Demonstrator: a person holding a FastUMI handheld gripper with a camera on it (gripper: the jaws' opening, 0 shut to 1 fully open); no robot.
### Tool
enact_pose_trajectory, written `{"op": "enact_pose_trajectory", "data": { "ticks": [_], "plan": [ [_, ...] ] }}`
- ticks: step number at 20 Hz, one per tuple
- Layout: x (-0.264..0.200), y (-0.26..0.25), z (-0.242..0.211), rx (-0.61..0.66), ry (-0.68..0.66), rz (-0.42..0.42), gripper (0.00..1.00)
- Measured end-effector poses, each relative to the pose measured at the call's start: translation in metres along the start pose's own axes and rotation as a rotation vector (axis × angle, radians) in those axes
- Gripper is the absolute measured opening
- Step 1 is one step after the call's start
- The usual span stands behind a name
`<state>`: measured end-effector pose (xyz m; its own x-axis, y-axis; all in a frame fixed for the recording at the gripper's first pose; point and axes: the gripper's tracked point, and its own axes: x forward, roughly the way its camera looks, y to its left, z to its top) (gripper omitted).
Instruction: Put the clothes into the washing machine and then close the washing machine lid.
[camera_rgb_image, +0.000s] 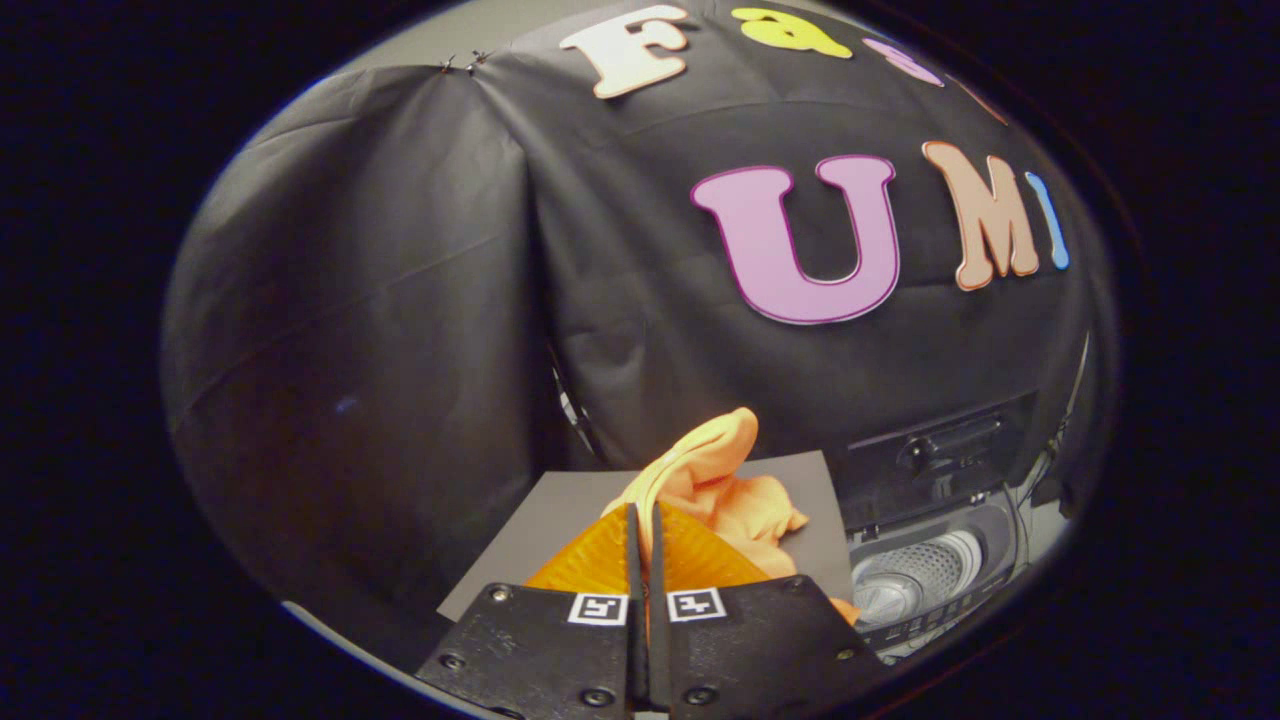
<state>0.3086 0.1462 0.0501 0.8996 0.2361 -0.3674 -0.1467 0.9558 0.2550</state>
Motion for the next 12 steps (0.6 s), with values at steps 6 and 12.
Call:
{"op": "enact_pose_trajectory", "data": {
  "ticks": [6, 12],
  "plan": [
    [-0.037, -0.068, 0.046, -0.057, -0.080, -0.119, 0.00],
    [-0.060, -0.158, 0.078, -0.126, -0.190, -0.277, 0.00]
  ]
}}
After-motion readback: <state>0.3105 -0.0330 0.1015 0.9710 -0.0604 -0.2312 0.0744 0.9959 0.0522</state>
